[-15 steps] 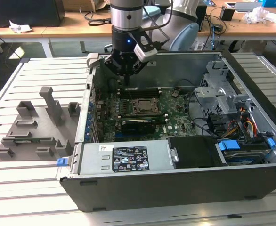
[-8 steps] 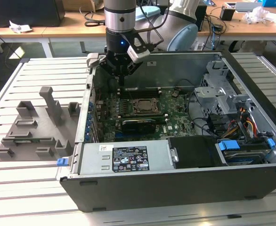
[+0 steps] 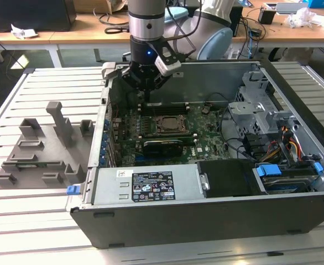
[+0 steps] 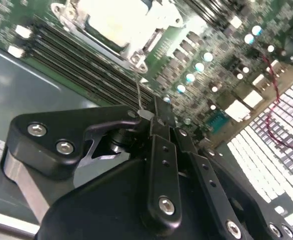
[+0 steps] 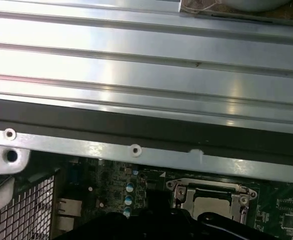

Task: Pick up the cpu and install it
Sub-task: 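Install the first cpu locking lever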

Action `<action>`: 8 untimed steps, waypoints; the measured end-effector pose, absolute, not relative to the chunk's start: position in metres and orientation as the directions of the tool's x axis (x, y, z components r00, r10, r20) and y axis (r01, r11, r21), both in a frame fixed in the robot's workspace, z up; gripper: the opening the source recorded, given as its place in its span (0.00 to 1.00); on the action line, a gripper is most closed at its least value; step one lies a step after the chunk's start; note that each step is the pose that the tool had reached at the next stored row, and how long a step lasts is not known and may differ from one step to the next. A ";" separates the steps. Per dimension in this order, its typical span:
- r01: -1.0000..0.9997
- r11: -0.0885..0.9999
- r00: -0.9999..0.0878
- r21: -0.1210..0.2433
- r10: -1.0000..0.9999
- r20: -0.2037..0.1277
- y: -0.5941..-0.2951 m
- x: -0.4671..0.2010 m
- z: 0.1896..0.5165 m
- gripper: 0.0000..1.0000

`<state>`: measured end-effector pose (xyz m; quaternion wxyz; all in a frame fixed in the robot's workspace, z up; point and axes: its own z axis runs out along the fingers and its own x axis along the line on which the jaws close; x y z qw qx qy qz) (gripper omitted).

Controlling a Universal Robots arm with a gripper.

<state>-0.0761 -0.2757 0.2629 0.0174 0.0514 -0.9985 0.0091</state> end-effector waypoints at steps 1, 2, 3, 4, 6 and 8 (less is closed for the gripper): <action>-0.103 0.995 -0.994 -0.016 -0.102 0.036 -0.276 -0.067 0.262 0.11; -0.103 0.995 -0.994 -0.016 -0.103 0.037 -0.276 -0.061 0.262 0.11; -0.103 0.995 -0.994 -0.016 -0.102 0.038 -0.276 -0.059 0.262 0.11; -0.103 0.995 -0.994 -0.016 -0.102 0.039 -0.276 -0.055 0.262 0.11; -0.103 0.995 -0.994 -0.016 -0.102 0.040 -0.276 -0.048 0.262 0.11; -0.103 0.995 -0.994 -0.015 -0.103 0.041 -0.276 -0.045 0.261 0.11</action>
